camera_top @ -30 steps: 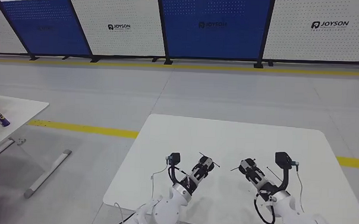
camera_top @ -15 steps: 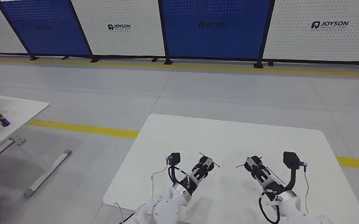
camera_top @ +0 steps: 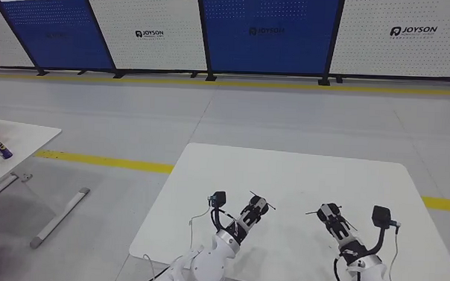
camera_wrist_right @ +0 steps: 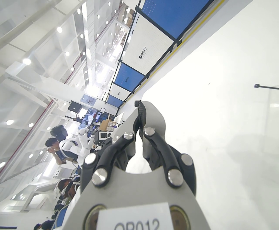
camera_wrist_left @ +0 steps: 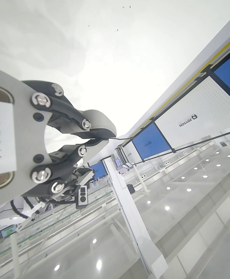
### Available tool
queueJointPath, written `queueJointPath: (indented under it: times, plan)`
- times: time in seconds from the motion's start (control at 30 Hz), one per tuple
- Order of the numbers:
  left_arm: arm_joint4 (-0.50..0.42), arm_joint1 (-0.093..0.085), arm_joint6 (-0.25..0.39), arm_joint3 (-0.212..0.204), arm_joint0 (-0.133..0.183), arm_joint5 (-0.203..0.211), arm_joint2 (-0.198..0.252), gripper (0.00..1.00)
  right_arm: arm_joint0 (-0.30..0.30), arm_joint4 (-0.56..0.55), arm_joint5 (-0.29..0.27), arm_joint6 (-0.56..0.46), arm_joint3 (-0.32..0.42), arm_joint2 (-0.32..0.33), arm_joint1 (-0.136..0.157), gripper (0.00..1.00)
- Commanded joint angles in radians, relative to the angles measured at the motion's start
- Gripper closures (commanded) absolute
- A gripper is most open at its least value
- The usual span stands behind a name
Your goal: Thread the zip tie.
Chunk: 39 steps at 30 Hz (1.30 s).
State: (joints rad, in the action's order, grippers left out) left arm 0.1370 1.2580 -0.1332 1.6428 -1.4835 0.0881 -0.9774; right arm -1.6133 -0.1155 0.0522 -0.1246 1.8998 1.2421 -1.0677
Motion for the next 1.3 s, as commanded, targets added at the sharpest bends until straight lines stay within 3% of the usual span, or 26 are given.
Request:
queueJointPath:
  times: [0.0,0.3,0.4,0.73,1.03,1.27]
  plan:
    - [0.000,0.000,0.000,0.000,0.000,0.000,0.000,1.00,0.000,0.000,0.000,0.000,0.000,0.000,0.000,1.00]
    - [0.000,0.000,0.000,0.000,0.000,0.000,0.000,1.00,0.000,-0.001,0.005,0.007,-0.007,0.000,-0.001,1.00]
    - [0.000,0.000,0.000,0.000,0.000,0.000,0.000,1.00,0.009,-0.023,0.011,0.022,-0.035,-0.038,-0.009,1.00]
    - [0.000,0.000,0.000,0.000,0.000,0.000,0.000,1.00,0.046,0.009,-0.052,0.033,-0.114,-0.129,-0.037,1.00]
    - [0.000,0.000,0.000,0.000,0.000,0.000,0.000,1.00,0.045,0.014,-0.055,0.036,-0.112,-0.129,-0.038,1.00]
    - [0.000,0.000,0.000,0.000,0.000,0.000,0.000,1.00,0.040,0.023,-0.145,0.157,-0.122,-0.157,-0.058,1.00]
